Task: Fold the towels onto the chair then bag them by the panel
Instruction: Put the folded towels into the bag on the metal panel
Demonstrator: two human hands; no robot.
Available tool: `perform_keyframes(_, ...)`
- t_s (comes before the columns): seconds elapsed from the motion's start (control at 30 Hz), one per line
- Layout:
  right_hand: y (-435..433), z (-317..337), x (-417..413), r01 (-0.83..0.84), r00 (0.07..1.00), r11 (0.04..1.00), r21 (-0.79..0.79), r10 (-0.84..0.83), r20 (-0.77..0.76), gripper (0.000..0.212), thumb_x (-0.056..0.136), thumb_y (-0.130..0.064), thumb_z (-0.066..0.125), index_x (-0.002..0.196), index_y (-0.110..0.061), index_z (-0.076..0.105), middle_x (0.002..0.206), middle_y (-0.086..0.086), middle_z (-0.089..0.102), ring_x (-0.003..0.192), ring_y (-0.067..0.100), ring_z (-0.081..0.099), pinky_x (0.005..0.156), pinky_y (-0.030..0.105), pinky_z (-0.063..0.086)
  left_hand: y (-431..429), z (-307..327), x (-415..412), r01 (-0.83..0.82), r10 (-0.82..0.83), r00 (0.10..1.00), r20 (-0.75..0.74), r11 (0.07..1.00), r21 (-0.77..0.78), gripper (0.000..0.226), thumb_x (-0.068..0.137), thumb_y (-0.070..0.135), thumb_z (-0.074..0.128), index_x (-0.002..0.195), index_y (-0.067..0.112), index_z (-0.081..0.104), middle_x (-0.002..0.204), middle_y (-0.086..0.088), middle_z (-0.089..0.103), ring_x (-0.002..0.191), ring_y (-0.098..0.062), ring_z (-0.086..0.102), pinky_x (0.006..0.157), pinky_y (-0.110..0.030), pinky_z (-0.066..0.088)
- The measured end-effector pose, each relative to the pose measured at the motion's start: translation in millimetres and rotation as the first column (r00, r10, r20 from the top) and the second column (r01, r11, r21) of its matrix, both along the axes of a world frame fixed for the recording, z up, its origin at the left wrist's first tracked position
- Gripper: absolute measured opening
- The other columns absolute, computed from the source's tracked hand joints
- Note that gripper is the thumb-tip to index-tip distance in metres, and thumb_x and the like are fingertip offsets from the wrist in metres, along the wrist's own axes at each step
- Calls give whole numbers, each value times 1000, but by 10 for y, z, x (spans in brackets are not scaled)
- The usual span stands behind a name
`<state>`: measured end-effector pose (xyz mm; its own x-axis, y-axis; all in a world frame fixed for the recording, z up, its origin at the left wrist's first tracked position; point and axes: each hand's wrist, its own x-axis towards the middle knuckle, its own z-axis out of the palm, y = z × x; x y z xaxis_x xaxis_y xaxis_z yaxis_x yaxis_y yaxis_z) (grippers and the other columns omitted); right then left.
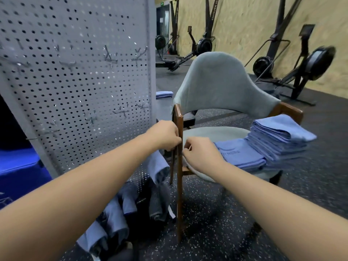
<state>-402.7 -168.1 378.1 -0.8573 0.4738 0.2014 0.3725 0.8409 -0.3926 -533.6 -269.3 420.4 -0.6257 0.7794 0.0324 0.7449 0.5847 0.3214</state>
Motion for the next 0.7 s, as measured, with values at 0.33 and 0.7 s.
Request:
perform_keyframes(0.33,823,-245,759,255,958,965,57,-261,119,17,95,-23,54,85,-14,64,87,10,69,89,36,63,66,37,44,938,-452,548,80,-101,982,158,988,135,16,98,24,63,103,15,75,92,2,79,86,-15,76,65,-27,54)
perform_keyframes(0.7,1068,-431,812,323,946,946,-2,-323,34,22,100,-22,50,95,-12,69,103,12,75,101,37,65,80,41,52,1712,-981,466,-88,16,955,297,969,231,53,93,34,76,137,12,58,131,-12,67,121,-34,64,98,-39,54)
